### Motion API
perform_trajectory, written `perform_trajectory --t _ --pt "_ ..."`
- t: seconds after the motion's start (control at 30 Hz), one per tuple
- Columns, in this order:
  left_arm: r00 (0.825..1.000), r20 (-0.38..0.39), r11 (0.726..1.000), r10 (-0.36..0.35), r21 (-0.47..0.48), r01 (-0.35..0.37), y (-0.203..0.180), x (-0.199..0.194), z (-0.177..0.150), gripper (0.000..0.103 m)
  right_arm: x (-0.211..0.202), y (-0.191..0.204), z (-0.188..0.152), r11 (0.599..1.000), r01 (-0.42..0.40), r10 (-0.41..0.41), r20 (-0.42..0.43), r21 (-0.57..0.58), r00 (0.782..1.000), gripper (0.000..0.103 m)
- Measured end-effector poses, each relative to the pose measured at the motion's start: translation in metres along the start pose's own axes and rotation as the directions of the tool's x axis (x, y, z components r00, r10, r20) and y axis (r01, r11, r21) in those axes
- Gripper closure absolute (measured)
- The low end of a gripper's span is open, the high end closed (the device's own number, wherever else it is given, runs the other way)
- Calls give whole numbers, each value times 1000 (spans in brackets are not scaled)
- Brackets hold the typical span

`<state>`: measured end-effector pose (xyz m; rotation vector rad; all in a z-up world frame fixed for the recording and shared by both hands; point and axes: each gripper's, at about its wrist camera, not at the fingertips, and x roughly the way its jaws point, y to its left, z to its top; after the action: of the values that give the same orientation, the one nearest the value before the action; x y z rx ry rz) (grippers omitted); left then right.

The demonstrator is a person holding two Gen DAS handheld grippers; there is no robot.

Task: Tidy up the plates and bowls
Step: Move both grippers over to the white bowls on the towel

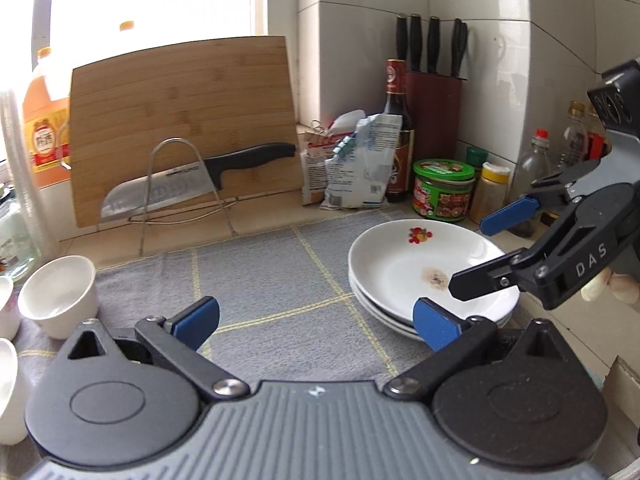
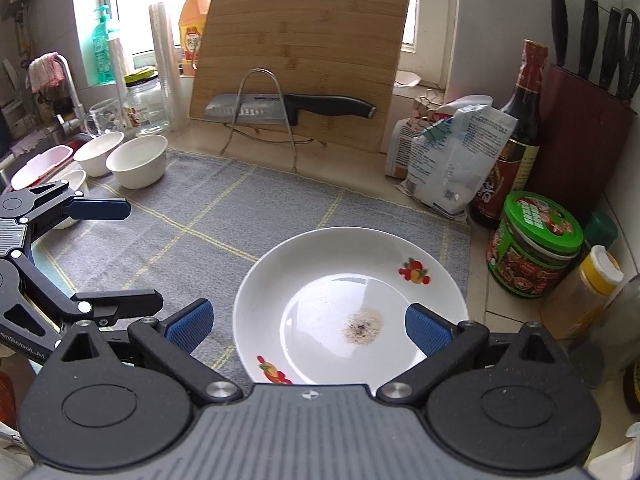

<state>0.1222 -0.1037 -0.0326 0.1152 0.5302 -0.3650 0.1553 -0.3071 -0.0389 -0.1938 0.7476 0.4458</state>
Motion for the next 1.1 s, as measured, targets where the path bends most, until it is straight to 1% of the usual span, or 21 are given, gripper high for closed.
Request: perform_trajectory --t 0.07,0.17,0.33,0.47,0.7,0.83,1.0,1.1 --pt "998 -8 998 61 -4 -61 4 -11 -4 1 6 5 1 999 -45 45 -1 -14 999 0" --pt "990 -44 991 131 -26 -132 14 -21 -12 1 15 16 4 994 -104 104 -5 -39 995 0" --pt "977 -85 976 196 -82 -203 36 -35 -25 1 22 44 9 982 -158 159 -3 -99 987 0" --pt "974 -96 969 206 -119 -216 58 -43 -34 1 32 63 11 976 -178 178 -11 -125 984 0" --pt "976 -111 976 186 -90 -196 106 -56 -50 1 59 107 19 978 -171 168 -37 -117 985 0" --pt "980 -125 981 158 -98 -170 142 -63 -59 1 75 144 27 978 -169 164 -49 -119 985 0" --pt "983 -131 987 127 -79 -138 186 -71 -68 1 103 191 33 978 -169 159 -85 -121 984 0" --pt "982 -145 989 118 -69 -129 210 -71 -73 1 117 216 38 977 -174 163 -98 -122 982 0"
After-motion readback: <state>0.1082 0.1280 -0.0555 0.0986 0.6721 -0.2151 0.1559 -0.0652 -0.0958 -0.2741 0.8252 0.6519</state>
